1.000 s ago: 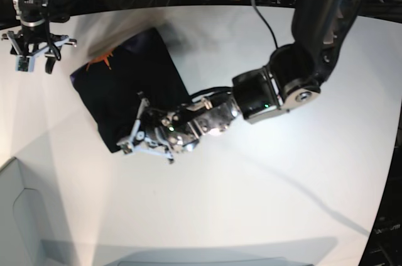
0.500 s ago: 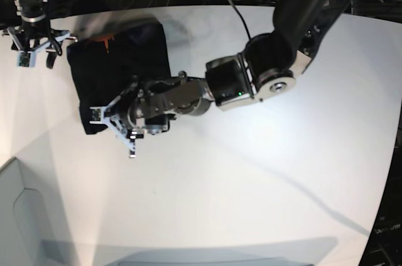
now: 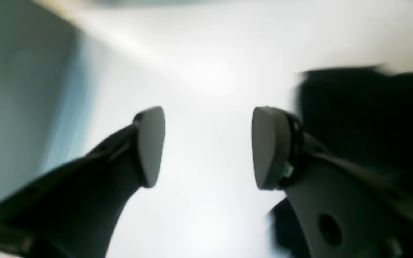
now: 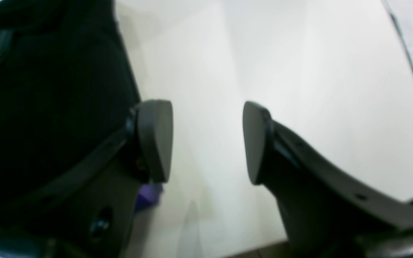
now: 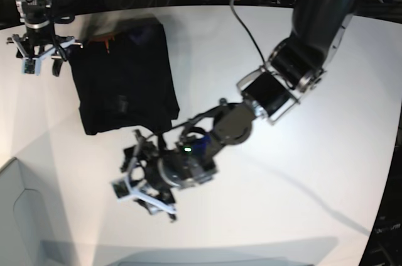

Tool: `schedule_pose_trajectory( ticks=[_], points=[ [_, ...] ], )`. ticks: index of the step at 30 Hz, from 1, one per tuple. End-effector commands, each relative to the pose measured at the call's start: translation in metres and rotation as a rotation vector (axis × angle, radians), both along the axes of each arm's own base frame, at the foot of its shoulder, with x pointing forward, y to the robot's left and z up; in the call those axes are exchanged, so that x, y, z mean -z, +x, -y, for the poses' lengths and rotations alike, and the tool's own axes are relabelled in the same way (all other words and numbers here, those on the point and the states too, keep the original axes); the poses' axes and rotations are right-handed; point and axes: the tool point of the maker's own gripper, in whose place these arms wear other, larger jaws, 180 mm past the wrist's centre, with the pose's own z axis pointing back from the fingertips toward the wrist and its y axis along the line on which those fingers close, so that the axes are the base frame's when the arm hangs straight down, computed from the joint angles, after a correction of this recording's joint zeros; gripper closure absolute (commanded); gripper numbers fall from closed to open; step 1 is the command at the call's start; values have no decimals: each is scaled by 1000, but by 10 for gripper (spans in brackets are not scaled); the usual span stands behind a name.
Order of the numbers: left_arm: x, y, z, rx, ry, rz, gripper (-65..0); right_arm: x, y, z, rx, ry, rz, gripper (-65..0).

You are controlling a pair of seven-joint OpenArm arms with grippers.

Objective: Fold the T-shirt properly

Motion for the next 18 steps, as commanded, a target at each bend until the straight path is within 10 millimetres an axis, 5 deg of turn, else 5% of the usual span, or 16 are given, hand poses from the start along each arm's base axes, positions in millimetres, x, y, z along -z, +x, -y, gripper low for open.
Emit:
schedule_pose_trajectory(
  ticks=[1, 6, 9, 11, 15, 18],
  points=[
    [-15, 7, -21, -50, -29, 27, -367, -11, 9, -5, -29, -7, 48, -294],
    [7, -6, -157, -361, -89, -35, -367, -1, 16, -40, -132, 40, 28, -118],
    [37, -34, -233, -554, -107, -102, -367, 4, 18, -61, -190, 66, 18, -10],
    [54, -55, -275, -674, -112, -143, -367, 6, 17, -67, -206, 75, 11, 0],
    [77, -91, -342, -873, -109, -199, -367, 15, 13, -67, -201, 91, -7, 0],
    [89, -107, -359, -924, -94, -230, -366, 30, 9, -68, -195, 122, -40, 0]
  ],
)
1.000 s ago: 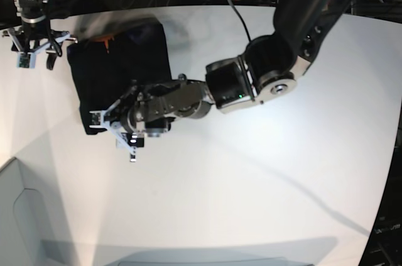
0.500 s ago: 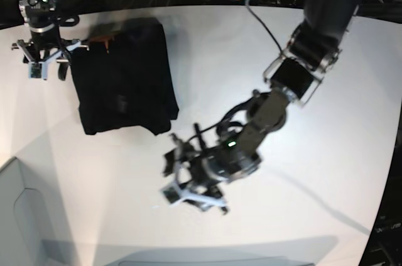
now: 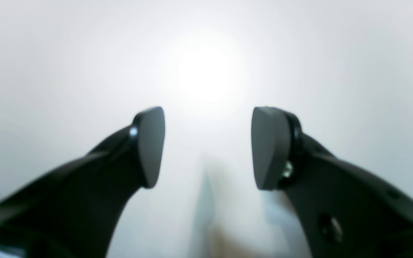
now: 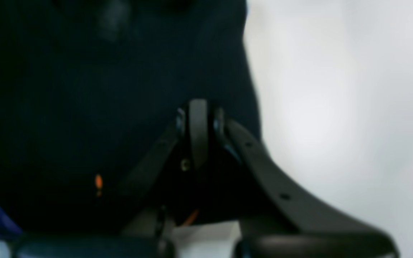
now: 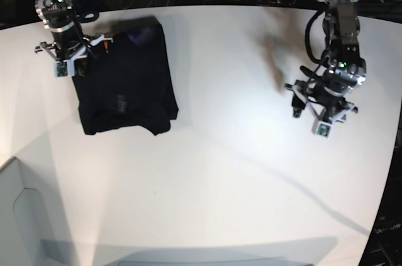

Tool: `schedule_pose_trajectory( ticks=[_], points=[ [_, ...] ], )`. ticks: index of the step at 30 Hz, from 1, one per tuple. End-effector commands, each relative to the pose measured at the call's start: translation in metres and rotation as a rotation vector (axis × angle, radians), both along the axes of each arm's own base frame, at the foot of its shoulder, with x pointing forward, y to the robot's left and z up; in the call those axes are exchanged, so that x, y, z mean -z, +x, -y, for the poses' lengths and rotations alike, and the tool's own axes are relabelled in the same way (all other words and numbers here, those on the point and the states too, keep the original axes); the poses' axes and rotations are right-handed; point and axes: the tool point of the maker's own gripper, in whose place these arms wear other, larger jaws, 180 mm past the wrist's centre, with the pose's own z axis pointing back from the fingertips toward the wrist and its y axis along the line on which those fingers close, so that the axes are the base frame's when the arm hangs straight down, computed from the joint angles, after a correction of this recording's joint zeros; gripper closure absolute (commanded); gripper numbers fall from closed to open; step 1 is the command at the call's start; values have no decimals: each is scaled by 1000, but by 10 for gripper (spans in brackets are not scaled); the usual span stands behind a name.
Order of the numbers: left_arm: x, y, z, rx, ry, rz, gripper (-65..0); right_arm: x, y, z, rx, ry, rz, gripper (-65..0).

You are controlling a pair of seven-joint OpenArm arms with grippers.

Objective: Fold the T-shirt properly

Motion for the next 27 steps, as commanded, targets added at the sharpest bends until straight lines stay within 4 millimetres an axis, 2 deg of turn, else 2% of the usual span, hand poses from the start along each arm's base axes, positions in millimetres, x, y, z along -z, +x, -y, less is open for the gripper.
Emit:
schedule_pose_trajectory(
  ticks=[1, 5, 7, 9, 14, 17, 19, 22, 24, 27],
  points=[
    [-10, 3, 1, 7, -8, 38, -366, -4, 3, 0, -4, 9, 30, 0],
    [-2, -7, -2, -2, -7, 12, -366, 15, -2, -3, 5, 46, -12, 0],
    [2, -11, -2, -4, -7, 0, -366, 14, -2, -3, 5, 44, -10, 0],
    [2, -15, -1, -1, -5, -3, -366, 3, 1, -1, 3, 27, 30, 0],
    [-13, -30, 8, 30, 15, 22, -365, -44, 1, 19, 67, 40, 182, 0],
    [-10, -48, 15, 51, 17, -1, -363, -49, -11, 38, 122, 20, 189, 0],
    [-1, -66, 16, 56, 18, -43, -323, -47, -22, 54, 170, -3, 172, 0],
    [12, -88, 13, 49, 18, -100, -213, -37, -32, 67, 218, 1, 145, 0],
    [21, -105, 10, 5, -3, -133, -142, -26, -35, 68, 232, 24, 124, 0],
    [26, -126, -8, -107, -18, -155, -52, -16, -31, 68, 237, 50, 116, 0]
  ],
)
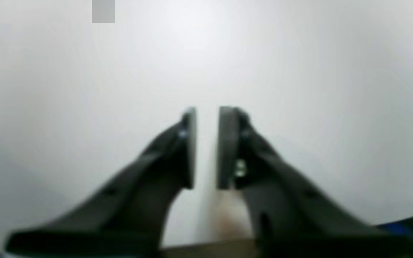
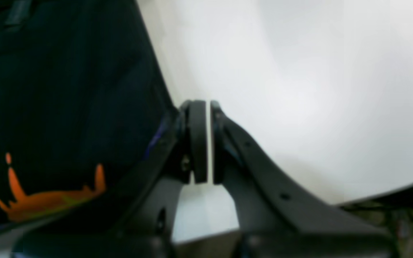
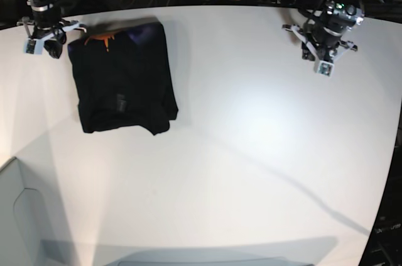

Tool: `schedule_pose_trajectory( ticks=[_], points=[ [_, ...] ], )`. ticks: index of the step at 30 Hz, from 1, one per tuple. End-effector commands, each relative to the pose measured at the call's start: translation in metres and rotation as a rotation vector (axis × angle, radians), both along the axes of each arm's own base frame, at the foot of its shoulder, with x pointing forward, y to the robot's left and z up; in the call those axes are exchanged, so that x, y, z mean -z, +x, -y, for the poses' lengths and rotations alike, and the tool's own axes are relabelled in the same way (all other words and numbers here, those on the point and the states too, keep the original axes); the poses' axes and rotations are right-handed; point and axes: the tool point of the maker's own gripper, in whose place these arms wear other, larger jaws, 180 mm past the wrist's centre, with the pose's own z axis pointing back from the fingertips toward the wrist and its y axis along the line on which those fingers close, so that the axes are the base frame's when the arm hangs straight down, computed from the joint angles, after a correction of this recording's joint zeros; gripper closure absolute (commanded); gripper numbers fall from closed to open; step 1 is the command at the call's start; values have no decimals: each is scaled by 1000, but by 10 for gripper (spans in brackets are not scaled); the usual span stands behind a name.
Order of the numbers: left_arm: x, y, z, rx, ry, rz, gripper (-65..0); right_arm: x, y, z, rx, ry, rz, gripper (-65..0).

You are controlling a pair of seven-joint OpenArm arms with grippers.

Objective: Fold the T-shirt properly

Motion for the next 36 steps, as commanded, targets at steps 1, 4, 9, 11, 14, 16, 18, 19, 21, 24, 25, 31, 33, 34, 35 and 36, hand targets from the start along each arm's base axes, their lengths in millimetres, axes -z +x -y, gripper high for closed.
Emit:
schedule_pose_trajectory(
  ticks=[1, 4, 9, 11, 14, 16, 18, 19, 21, 24, 25, 31, 33, 34, 35, 36],
  points=[
    [-4, -6, -9, -31, 16, 4, -13, -8, 7, 4, -5, -11, 43, 0],
    [1, -29, -21, -89, 24, -33, -1, 2, 7, 4, -5, 11, 28, 0],
    [9, -60, -31, -125, 38, -103, 0, 11, 16, -10, -57, 42, 17, 0],
    [12, -68, -32, -129, 40, -125, 0, 12, 16, -13, -62, 48, 17, 0],
    [15, -77, -26, -132, -6, -140, 0, 13, 15, -13, -59, 50, 13, 0],
    [15, -80, -22, -130, -37, -145, 0, 14, 9, -13, -59, 51, 2, 0],
    [15, -83, -20, -133, -55, -149, 0, 15, 7, -14, -60, 53, -3, 0],
    [15, -83, -19, -133, -58, -149, 0, 16, 6, -14, -59, 53, -6, 0],
    [15, -83, -20, -134, -58, -150, 0, 18, 2, -14, -59, 53, -17, 0],
    [15, -83, -20, -134, -58, -150, 0, 20, -2, -18, -71, 59, -31, 0],
    [15, -83, -20, -134, -58, -150, 0, 22, -5, -20, -77, 62, -38, 0],
    [15, -83, -19, -133, -58, -149, 0, 26, -6, -30, -79, 86, -43, 0],
    [15, -83, -19, -133, -58, -149, 0, 25, -7, -29, -77, 83, -43, 0],
    [15, -83, -19, -133, -58, -150, 0, 25, -7, -28, -74, 83, -43, 0],
    [15, -84, -19, -133, -58, -152, 0, 25, -8, -27, -70, 80, -43, 0],
    [16, -86, -19, -133, -57, -156, 0, 23, -10, -22, -58, 73, -41, 0]
  ],
)
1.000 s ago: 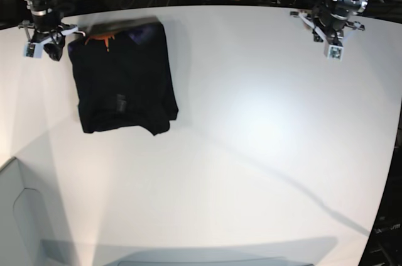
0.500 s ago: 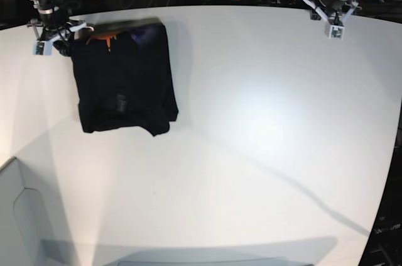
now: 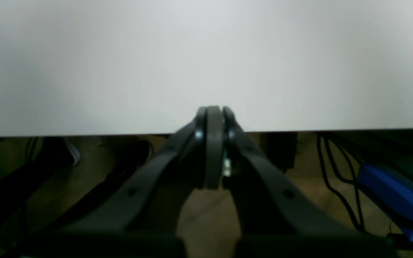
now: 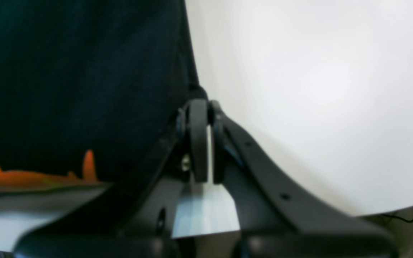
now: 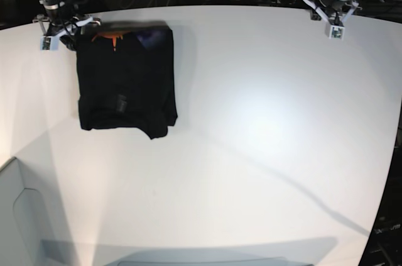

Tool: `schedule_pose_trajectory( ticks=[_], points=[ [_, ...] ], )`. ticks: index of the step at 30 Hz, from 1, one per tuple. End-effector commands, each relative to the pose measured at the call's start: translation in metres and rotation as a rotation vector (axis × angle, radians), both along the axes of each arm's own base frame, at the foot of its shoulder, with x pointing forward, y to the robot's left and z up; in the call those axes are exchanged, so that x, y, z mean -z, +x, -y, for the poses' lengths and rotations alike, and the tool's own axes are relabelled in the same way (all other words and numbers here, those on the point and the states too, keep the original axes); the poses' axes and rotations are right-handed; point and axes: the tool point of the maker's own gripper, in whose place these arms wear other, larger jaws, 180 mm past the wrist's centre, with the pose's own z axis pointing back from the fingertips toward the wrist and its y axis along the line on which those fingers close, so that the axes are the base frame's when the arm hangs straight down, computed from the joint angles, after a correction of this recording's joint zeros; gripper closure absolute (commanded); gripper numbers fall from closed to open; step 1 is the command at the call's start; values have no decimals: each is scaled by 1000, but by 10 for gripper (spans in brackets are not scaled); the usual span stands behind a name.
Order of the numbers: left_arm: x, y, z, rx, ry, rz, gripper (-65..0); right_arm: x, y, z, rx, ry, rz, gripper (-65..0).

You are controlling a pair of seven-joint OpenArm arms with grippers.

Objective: Fold the T-shirt properly

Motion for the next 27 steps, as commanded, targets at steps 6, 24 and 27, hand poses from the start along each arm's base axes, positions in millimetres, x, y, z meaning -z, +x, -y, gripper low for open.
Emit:
schedule_pose_trajectory(
  ticks=[6, 24, 27],
  points=[
    [-4, -26, 0, 9, 6, -48, 0, -41, -7, 34, 66, -122, 70, 0],
    [46, -152, 25, -134, -110, -367, 0, 3, -170, -11, -90, -47, -489, 0],
    [81, -158, 35, -180, -172, -348, 0, 32, -179, -39, -128, 63, -528, 0]
  ],
)
